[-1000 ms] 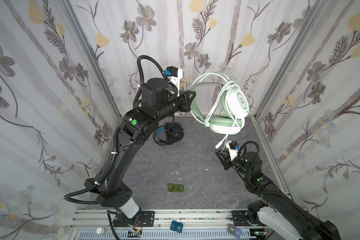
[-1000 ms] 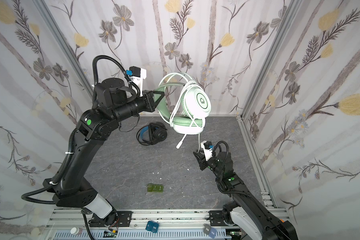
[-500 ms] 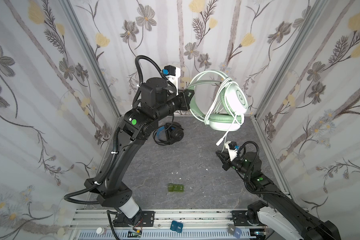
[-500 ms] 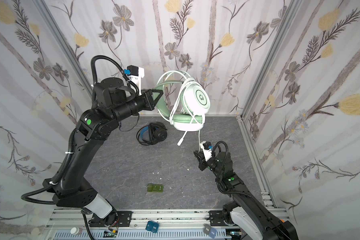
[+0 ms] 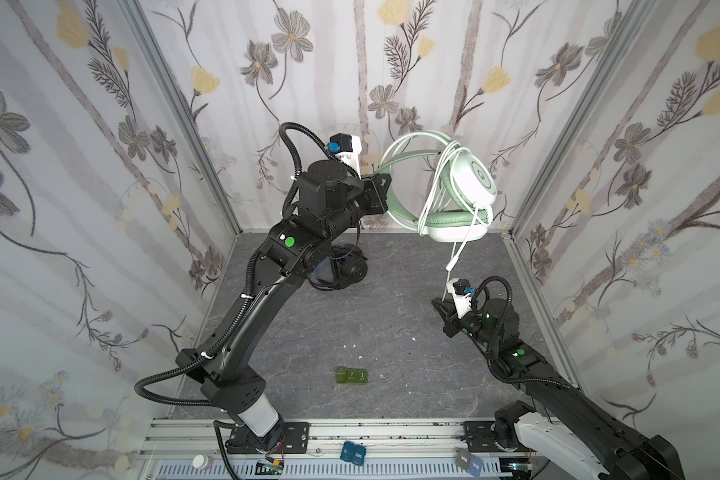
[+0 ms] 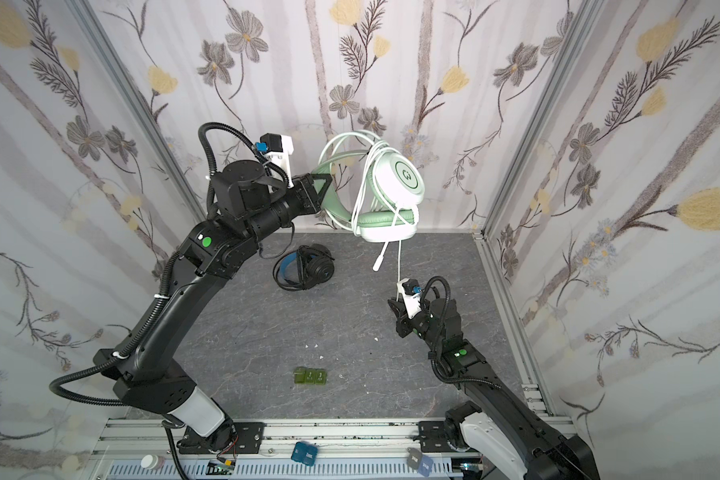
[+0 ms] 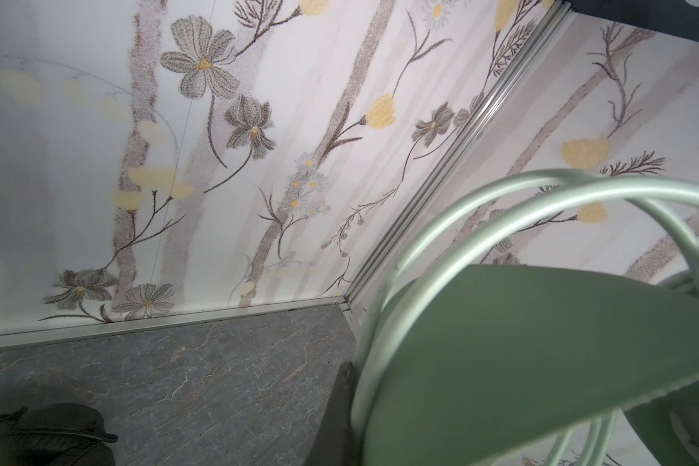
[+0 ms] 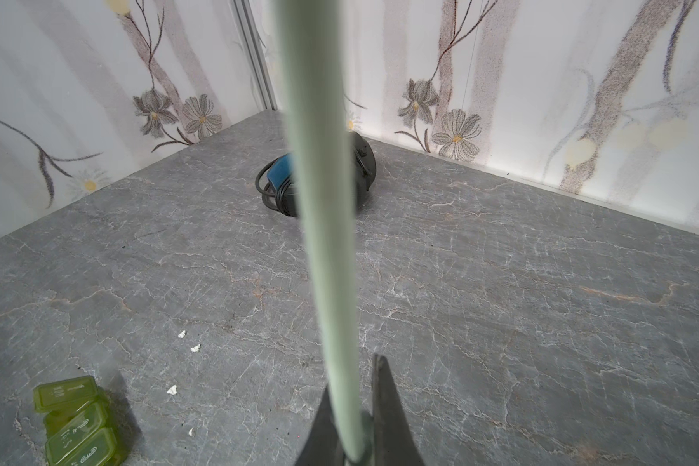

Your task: Wrap the headphones

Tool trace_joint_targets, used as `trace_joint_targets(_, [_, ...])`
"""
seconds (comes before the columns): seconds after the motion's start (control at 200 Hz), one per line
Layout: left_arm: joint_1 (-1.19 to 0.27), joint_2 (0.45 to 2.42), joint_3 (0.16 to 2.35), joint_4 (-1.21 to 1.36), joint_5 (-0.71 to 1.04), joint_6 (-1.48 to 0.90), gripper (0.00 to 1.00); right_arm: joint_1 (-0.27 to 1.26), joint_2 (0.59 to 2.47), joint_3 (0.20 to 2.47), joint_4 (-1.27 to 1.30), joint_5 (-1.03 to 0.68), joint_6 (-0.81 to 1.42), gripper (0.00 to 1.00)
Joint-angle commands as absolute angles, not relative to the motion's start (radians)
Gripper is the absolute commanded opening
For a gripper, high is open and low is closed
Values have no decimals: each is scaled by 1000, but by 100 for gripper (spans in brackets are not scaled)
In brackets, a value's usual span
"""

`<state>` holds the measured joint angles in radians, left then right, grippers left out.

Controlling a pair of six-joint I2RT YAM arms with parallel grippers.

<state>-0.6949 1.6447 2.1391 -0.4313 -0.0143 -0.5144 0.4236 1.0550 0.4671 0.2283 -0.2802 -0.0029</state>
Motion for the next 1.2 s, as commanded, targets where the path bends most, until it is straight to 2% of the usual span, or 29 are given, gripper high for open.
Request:
trace_joint_targets(0.0, [-701, 1672, 2151, -228, -122, -642, 0, 441, 1067, 488, 196, -262, -45, 0])
trace_joint_targets(0.225, [-727, 1778, 2263, -293, -260, -663, 0, 499, 1079, 522, 148, -225, -91, 0])
trace_joint_targets(0.595, [-730, 1971, 2477, -386, -340, -746, 0, 586, 1119, 572, 99, -192, -152, 0])
trace_joint_targets(0.984, [-729, 2043, 2482, -362, -286, -842, 0, 638, 1171, 613, 67, -197, -160, 0])
trace_joint_targets(1.194, [-756, 2069, 2474, -416, -344, -802, 0, 680, 1199, 674, 21, -208, -189, 0])
